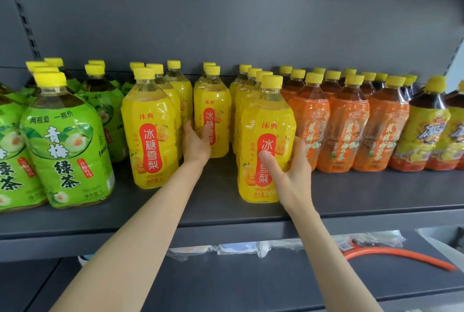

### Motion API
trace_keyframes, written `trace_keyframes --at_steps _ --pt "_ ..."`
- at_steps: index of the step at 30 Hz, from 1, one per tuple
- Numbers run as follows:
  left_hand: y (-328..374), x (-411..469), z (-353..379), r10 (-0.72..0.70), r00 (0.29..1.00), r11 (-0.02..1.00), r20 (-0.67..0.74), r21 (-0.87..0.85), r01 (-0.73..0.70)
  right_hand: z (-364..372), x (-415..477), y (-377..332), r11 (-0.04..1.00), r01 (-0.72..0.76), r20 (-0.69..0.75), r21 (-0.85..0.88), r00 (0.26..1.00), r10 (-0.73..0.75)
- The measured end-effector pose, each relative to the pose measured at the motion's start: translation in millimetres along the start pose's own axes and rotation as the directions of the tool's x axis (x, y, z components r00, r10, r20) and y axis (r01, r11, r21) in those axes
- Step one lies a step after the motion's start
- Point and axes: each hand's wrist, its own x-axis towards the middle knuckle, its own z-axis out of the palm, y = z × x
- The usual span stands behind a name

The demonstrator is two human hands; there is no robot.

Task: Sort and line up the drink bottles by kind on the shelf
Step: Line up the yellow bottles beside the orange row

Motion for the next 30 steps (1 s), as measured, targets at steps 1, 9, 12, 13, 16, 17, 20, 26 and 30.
trace_keyframes --at_steps 1,9,12,13,16,17,20,26,30 --pt "3.3 -6.2 -3.0 -0.007 1.000 1.000 -0.009 0.001 0.007 0.0 0.5 0.8 0.998 0.009 -0.021 -0.056 1.000 -0.010" --pt "30.7 -97.0 -17.5 0.205 0.959 0.924 0.197 -0.363 -0.123 25.4 -6.1 -8.1 0.954 0.103 0.033 -0.282 0.995 -0.098" --pt "28.7 -95.3 -22.7 0.249 0.965 0.926 0.088 -0.312 -0.211 34.7 -6.5 -15.4 0.896 0.248 0.138 -0.368 0.968 -0.211" --pt "27.0 -93.1 -25.1 0.257 0.965 0.929 0.059 -0.289 -0.230 34.1 -3.2 -18.1 0.921 0.196 0.121 -0.336 0.979 -0.164" --pt "24.8 -83.4 -30.3 0.264 0.963 0.939 0.061 -0.245 -0.242 23.1 16.6 -17.2 0.966 0.063 -0.027 -0.249 0.997 -0.072" --pt "24.0 -78.3 -29.9 0.242 0.968 0.945 0.057 -0.238 -0.223 18.0 23.0 -15.0 0.968 0.046 -0.036 -0.246 0.998 -0.057" --pt "23.9 -64.4 -28.1 0.191 0.980 0.961 0.057 -0.215 -0.175 9.6 36.8 -4.4 0.981 -0.034 0.028 -0.193 0.999 0.040" --pt "22.7 -45.5 -23.5 0.167 0.979 0.964 0.121 -0.227 -0.136 11.2 47.7 4.6 0.975 -0.099 0.090 -0.198 0.989 0.118" --pt "20.3 -38.6 -18.8 0.152 0.981 0.971 0.116 -0.204 -0.127 14.8 51.7 11.5 0.976 -0.211 0.145 -0.054 0.965 0.216"
